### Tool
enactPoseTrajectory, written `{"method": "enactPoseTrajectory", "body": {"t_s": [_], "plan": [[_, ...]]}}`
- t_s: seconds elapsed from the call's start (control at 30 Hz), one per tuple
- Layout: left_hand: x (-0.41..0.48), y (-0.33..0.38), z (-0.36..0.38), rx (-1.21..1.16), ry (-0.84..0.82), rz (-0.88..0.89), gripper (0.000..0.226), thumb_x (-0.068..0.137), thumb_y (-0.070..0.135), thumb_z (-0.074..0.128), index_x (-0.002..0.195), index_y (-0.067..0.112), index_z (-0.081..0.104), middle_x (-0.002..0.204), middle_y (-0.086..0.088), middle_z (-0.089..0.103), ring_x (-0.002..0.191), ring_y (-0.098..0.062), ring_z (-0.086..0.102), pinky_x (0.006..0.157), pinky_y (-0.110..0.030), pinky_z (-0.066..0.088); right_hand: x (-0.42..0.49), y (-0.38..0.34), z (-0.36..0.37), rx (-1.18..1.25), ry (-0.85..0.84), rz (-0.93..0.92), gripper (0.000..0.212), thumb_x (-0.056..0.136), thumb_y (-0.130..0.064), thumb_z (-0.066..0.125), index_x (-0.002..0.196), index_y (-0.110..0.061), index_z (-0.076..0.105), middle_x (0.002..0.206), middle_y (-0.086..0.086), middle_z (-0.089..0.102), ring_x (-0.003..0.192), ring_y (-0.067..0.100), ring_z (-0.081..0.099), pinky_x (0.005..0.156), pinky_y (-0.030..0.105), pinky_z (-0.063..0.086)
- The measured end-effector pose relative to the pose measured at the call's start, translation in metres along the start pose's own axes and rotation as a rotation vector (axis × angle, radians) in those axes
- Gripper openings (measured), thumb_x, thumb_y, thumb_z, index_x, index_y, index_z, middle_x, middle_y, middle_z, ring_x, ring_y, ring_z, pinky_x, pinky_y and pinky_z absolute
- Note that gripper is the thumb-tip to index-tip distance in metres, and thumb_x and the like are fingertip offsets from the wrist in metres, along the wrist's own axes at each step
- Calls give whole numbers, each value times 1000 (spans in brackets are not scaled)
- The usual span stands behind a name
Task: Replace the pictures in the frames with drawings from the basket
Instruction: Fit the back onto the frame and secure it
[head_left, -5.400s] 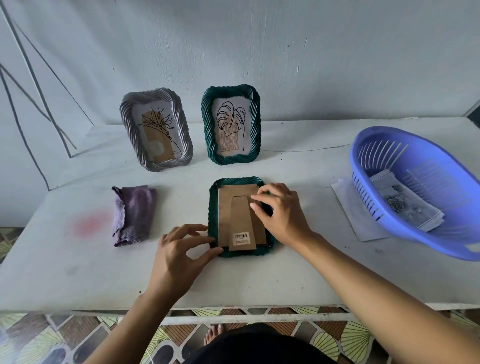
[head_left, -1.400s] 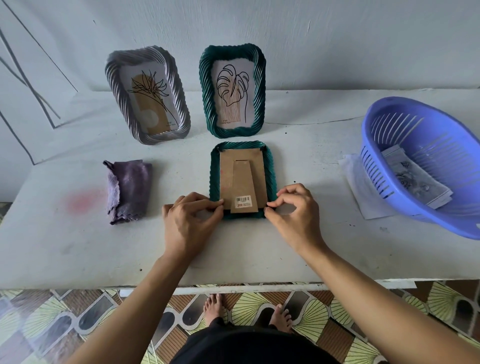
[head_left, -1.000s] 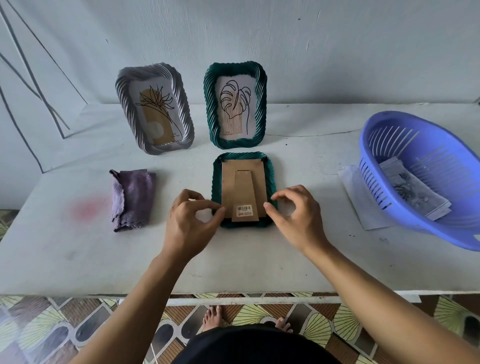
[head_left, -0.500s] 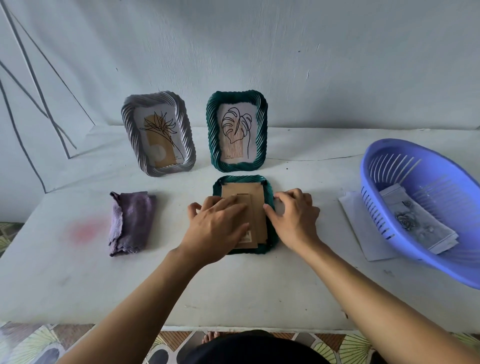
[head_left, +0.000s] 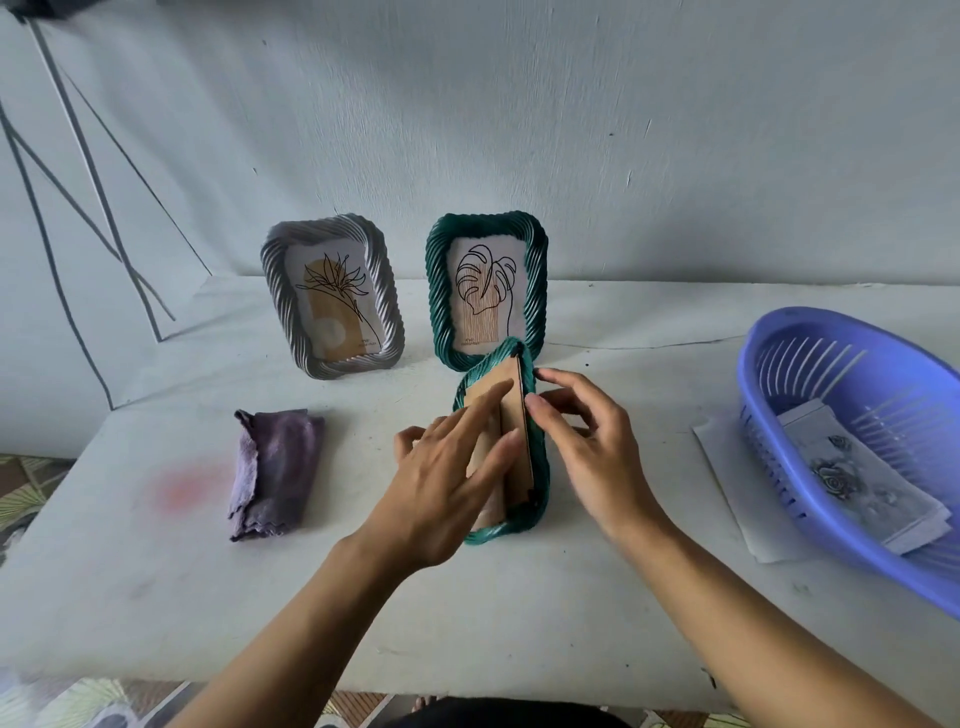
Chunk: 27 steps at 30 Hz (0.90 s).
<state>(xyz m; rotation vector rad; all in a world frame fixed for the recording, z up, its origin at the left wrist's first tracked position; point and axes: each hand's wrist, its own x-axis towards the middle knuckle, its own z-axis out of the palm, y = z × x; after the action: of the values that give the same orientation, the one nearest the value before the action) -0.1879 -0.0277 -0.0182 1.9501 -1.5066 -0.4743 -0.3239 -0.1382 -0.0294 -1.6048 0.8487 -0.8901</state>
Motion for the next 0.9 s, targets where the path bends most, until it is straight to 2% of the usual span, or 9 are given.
{"method": "enactPoseTrajectory", "body": {"t_s": [0.1,0.2,0.33,0.47,0.57,0.67,0.73,0.83,0.9], "plan": [[1,11,-11,-20,-5,25,64,91,76,35,150,54,19,139,17,56,127,3,50,110,-42,28,0,-10,7,107,-63,-23,29,99,-27,58,126,-21,67,117,-13,71,115,1,62,94,17,49],[1,12,-18,-161,47,-32,70,82,78,51,143,54,26,125,14,64,113,4,62,106,-45,42,1,-11,13,134,-136,-64,31,104,-26,46,127,-20,67,128,-11,66,128,4,53,105,19,41],[-6,1,-30,-296,73,-90,63,84,60,56,142,49,35,121,8,67,106,-4,67,93,-43,57,6,-4,21,1,-199,-118,32,101,-28,47,126,-30,68,129,-17,63,133,10,46,111,30,36],[-15,-15,-38,-360,121,-160,49,97,36,54,145,36,42,111,10,69,95,-4,70,81,-39,62,9,18,26,-205,-240,-94,28,102,-39,49,127,-45,61,130,-21,53,132,0,36,115,35,33],[-19,-30,-34,-334,143,-217,48,103,18,50,148,31,41,107,11,68,92,2,69,72,-30,62,9,34,25,-409,-278,-71,40,104,-42,44,142,-32,51,135,-10,48,132,4,33,115,37,31],[-21,-44,-26,-234,198,-248,49,102,14,51,149,24,44,104,-3,72,88,-18,70,70,-37,59,10,44,24,-554,-260,-104,42,104,-33,47,145,-25,46,140,-5,49,134,12,36,114,40,32],[-22,-53,-21,-193,221,-251,48,100,20,52,147,24,48,99,-10,72,81,-21,67,72,-40,54,11,47,23,-630,-257,-139,43,103,-32,50,145,-25,46,142,-6,49,136,14,38,114,40,32],[-23,-68,-16,-88,245,-279,53,93,34,48,145,28,49,89,1,69,80,-18,63,79,-46,52,14,50,21,-727,-262,-179,44,101,-33,52,144,-24,48,143,-7,49,136,14,38,112,38,31],[-23,-74,-12,-17,229,-311,49,98,30,50,147,27,48,89,5,62,84,-16,56,86,-44,41,16,52,21,-764,-262,-218,44,100,-36,52,141,-22,50,140,-6,51,134,15,42,110,40,34]]}}
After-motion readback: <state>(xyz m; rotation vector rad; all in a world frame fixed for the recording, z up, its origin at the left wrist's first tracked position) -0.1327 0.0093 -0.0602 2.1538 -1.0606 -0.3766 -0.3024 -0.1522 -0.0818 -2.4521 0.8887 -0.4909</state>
